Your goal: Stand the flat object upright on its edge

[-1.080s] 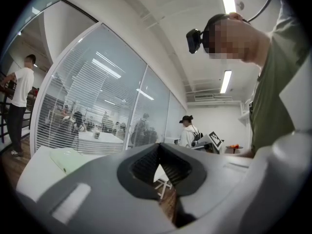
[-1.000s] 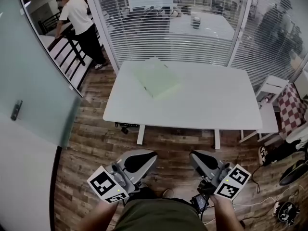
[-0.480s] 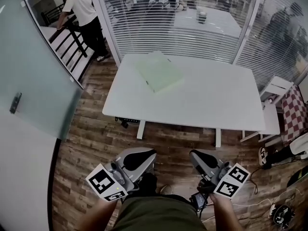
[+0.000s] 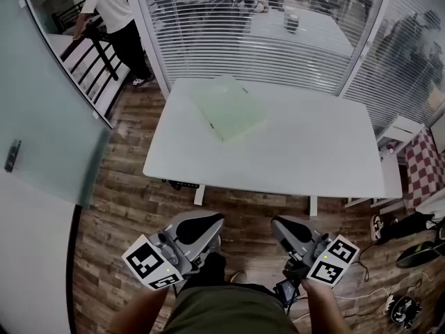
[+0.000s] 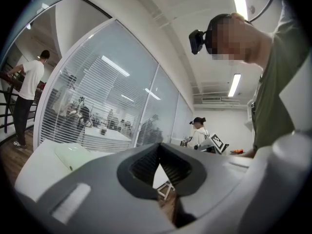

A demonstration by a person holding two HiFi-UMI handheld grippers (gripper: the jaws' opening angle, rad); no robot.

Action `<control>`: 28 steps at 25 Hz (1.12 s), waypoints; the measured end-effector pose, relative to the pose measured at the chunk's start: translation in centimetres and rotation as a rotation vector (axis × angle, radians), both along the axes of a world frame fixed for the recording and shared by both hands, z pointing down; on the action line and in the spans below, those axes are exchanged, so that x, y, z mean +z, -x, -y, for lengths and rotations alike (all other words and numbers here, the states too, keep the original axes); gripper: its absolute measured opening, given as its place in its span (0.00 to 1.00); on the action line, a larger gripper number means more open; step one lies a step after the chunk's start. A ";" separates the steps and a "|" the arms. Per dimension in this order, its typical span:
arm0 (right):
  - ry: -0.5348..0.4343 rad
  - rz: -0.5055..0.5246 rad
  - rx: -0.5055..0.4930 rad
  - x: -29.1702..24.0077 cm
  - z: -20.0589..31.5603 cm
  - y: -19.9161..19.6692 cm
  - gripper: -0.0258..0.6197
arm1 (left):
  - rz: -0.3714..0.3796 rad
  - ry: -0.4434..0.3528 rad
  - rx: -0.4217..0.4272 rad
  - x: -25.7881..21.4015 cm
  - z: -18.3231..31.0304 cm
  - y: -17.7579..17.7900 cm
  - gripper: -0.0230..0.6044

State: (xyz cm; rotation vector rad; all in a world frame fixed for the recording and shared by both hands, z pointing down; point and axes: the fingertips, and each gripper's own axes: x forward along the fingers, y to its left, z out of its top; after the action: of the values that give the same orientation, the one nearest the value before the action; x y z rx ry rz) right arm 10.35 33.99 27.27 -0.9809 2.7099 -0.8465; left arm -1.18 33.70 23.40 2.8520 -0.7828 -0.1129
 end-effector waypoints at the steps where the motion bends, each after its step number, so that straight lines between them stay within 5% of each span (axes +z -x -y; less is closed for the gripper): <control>1: 0.001 -0.002 -0.001 0.0 0.8 0.5 0.06 | -0.001 0.004 0.002 0.2 0.8 0.3 0.04; 28: 0.039 -0.080 0.016 0.6 21.1 12.2 0.06 | -0.026 0.070 0.063 2.1 21.4 10.1 0.04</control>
State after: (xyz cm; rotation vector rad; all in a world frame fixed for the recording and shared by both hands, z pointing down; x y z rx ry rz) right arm -1.82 12.90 27.85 -1.0647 2.7582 -0.8783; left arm -11.24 12.32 25.48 2.8004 -0.6770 -0.1117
